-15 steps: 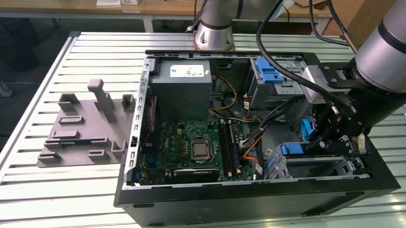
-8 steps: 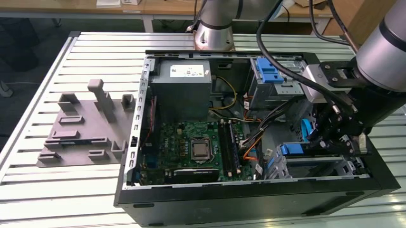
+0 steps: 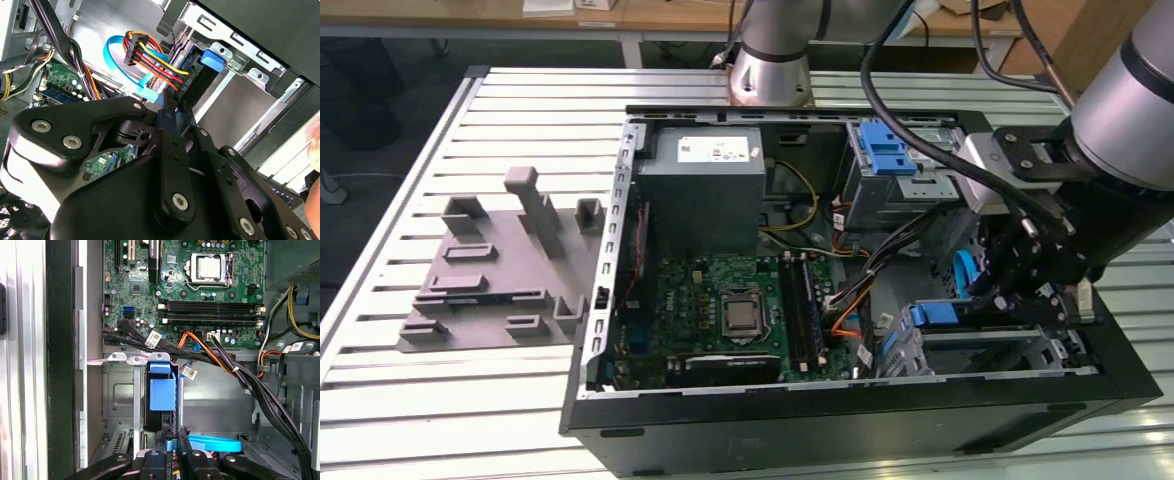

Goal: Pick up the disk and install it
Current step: 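Insert the second disk wire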

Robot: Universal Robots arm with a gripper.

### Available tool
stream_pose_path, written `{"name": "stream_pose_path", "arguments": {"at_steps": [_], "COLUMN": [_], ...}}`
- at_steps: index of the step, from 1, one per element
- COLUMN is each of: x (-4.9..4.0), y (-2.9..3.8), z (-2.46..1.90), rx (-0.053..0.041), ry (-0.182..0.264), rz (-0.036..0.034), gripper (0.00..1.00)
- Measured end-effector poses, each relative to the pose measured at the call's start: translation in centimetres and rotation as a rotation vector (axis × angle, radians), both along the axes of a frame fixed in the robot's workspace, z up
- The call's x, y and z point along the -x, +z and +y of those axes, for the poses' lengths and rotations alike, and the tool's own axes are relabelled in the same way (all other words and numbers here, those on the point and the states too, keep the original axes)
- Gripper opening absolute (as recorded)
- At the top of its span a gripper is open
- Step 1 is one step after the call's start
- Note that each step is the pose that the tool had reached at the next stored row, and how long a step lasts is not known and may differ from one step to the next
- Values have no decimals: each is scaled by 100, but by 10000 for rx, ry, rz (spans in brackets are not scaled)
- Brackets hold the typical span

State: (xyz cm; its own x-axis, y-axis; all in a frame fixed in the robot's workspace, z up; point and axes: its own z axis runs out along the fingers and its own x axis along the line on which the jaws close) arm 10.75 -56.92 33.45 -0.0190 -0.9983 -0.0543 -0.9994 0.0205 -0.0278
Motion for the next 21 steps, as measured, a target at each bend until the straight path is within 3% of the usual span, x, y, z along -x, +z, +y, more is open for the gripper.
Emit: {"name": "stream_pose_path", "arguments": {"at_steps": [7,8,21], "x": [0,0,-26], "y": [5,5,-25], "z": [0,0,-24], "rx": [0,0,0], "ry": [0,0,-3], "rz": [0,0,-14], "gripper": [22,16,15]}}
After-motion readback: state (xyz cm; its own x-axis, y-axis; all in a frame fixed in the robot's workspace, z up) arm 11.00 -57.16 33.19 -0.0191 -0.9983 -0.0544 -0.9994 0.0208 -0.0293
